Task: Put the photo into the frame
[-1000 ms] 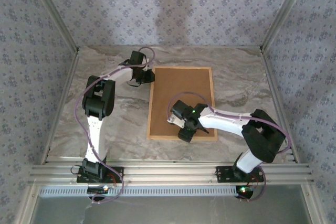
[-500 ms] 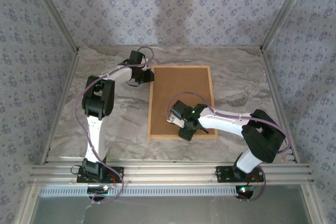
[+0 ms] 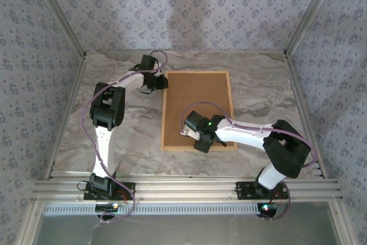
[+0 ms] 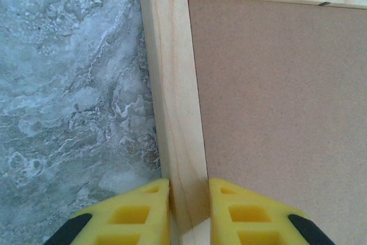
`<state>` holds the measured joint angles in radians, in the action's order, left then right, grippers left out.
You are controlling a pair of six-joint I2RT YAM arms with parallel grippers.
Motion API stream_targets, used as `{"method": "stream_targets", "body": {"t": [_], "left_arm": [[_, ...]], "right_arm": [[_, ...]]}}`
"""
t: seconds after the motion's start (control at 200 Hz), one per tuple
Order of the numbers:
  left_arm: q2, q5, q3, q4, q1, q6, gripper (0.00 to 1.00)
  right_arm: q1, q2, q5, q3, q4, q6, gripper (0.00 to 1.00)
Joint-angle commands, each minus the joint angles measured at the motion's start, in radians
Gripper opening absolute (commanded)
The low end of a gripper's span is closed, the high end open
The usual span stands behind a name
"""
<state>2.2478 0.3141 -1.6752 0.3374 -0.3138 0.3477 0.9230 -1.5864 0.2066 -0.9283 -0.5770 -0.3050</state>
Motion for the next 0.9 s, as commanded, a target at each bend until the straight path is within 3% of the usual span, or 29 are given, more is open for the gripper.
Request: {"method": "stream_targets", "body": {"t": [0.0,0.425,0.685,0.895], "left_arm": [[0.027,0.069,-0.017,0.074,-0.014,-0.026,0.22],[0.021,0.051,-0.038,0.092,-0.01,-0.03,0.3],[0.012,0.014,-0.09,0.104,0.006,-0.021,0.53],[-0.024,-0.03,-0.119,0.105,0.016,-0.006,0.66]], "right_arm": [[-0.006,-0.033,0.077,-0.018,0.14,-0.014,0.67],[-0.003,-0.032,0.037,-0.037,0.1,-0.022,0.72],[-0.013,0.069,-0.134,-0.028,0.008,0.005,0.8],[-0.125,0.149,-0.221,-0.015,0.035,0.123,0.85]]}}
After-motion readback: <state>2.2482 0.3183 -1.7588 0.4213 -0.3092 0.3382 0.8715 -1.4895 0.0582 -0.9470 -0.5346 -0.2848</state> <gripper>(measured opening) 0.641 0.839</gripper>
